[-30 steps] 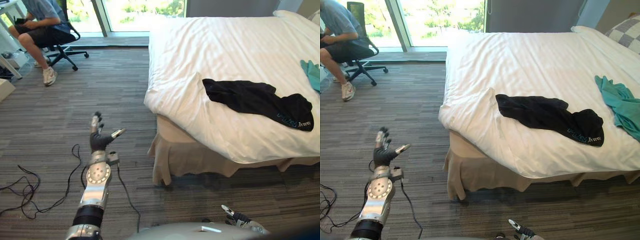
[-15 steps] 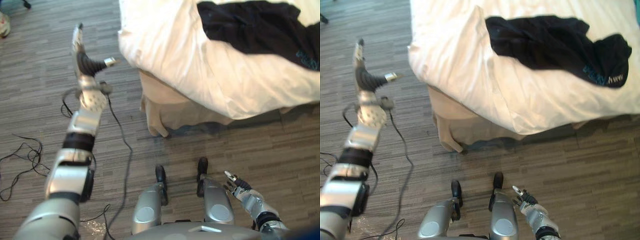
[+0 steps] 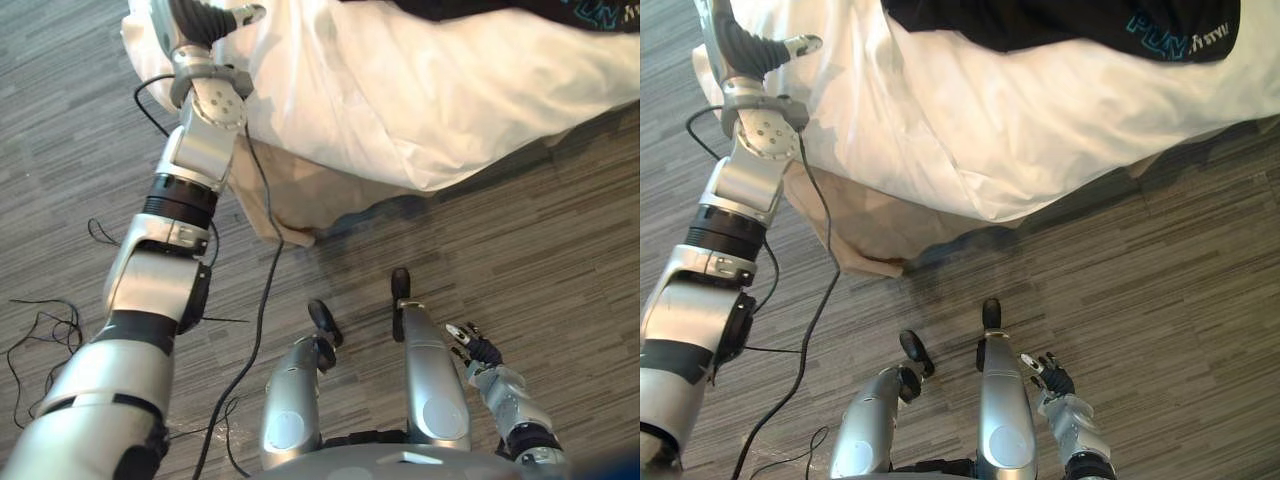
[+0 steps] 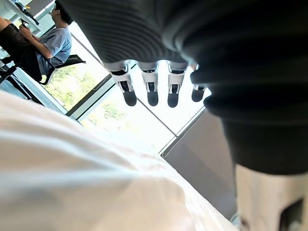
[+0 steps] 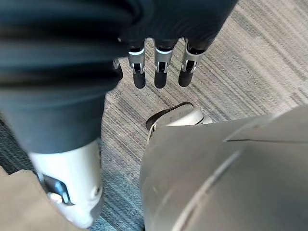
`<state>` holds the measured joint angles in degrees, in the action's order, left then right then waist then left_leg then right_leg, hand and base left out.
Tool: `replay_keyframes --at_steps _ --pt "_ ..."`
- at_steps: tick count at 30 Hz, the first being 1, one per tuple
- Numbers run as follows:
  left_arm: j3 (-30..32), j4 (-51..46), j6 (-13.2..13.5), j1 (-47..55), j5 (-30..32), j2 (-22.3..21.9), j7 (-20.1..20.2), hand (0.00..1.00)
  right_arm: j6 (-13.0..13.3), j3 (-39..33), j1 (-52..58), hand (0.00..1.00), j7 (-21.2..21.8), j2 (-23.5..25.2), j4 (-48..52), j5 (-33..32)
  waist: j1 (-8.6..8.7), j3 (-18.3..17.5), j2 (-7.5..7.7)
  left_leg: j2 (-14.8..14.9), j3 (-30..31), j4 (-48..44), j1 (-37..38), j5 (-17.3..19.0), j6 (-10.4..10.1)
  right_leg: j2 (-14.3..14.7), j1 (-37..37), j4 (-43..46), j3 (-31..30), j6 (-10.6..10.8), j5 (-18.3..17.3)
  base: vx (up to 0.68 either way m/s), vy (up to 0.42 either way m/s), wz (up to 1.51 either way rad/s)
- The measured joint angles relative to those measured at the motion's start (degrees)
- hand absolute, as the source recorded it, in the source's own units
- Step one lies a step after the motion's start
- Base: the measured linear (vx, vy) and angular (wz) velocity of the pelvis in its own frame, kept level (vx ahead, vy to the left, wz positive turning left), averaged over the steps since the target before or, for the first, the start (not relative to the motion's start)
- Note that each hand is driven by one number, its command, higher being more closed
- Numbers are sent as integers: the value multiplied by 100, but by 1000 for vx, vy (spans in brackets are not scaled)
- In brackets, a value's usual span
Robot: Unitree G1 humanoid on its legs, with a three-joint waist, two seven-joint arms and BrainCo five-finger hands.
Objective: Tidy the bed and pick cloth on bed and put in laundry
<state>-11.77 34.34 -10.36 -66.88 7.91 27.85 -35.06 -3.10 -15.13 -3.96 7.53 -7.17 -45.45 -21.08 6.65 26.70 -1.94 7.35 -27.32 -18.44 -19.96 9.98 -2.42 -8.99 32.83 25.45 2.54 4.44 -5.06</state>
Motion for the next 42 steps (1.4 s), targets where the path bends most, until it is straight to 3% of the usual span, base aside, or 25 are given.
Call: replay_keyframes --at_steps 4,5,8,11,13,20,25,30,34,39,40,42 --pt "57 -10 -904 -76 -300 -116 524 0 132 -6 -6 0 -80 -4 382 -8 28 171 -13 71 -95 -284 -314 85 17 1 319 169 -84 -1 -2 -29 -1 -6" --pt "126 -9 -1227 -113 -278 -167 718 100 165 -15 -16 0 -108 -4 454 -32 23 212 3 78 -133 -325 -405 91 22 1 444 217 -115 -1 -2 0 0 0" --pt "200 -170 -1835 -303 25 -95 1232 100 262 -16 -118 0 -134 -10 551 -318 14 251 -6 194 -202 -607 -698 170 49 38 705 336 -163 -2 -2 -7 -13 -3" --pt "299 -103 -2029 -434 130 47 1656 100 362 -13 -339 0 -149 -15 650 -716 26 288 -29 288 -224 -819 -810 291 78 86 785 390 -191 -3 -3 -17 -8 -9" --pt "307 -16 -1986 -553 200 139 1772 100 355 -12 -467 0 -165 -32 699 -894 26 289 -31 309 -253 -895 -896 326 118 86 862 415 -212 -3 -1 -16 -1 -2" --pt "263 83 -1302 -412 146 272 1759 100 300 -20 -501 0 -290 -14 732 -890 33 290 -31 307 -385 -951 -805 393 157 73 799 377 -320 51 36 32 16 -6" --pt "-109 114 -679 195 -253 288 1818 100 299 -28 -238 0 -328 0 740 -551 24 278 -43 121 -422 -570 -56 341 122 -32 162 323 -294 88 0 78 7 1" --pt "-293 -341 -91 999 -804 276 2226 100 275 -48 89 0 -458 25 736 -452 -14 232 -95 -165 -388 53 676 112 63 -252 -545 115 -88 169 -96 45 -16 20" --pt "-374 -906 572 2349 -1084 337 2626 100 191 -46 377 0 -577 73 304 -453 -131 -587 -130 -337 -220 764 981 -178 4 -299 -888 -282 236 169 -137 92 -45 26" --pt "161 -1311 1143 4058 -1056 378 3098 100 -115 -17 405 0 -678 -39 -694 -454 -85 -1023 -294 -270 282 1185 1556 -328 -111 -147 -1971 -1129 810 209 -3 158 -37 36" --pt "253 -1382 1278 4433 -1055 376 3214 0 -194 -16 432 0 -698 -73 -841 -454 -92 -1155 -327 -249 315 1268 1681 -337 -124 -106 -2206 -1374 922 220 59 133 23 21" --pt "358 -1567 1440 4961 -1055 357 3397 0 -305 -14 470 0 -745 -93 -963 -454 -71 -1321 -343 -248 433 1351 1854 -338 -125 -56 -2564 -1719 1034 245 145 145 24 20"
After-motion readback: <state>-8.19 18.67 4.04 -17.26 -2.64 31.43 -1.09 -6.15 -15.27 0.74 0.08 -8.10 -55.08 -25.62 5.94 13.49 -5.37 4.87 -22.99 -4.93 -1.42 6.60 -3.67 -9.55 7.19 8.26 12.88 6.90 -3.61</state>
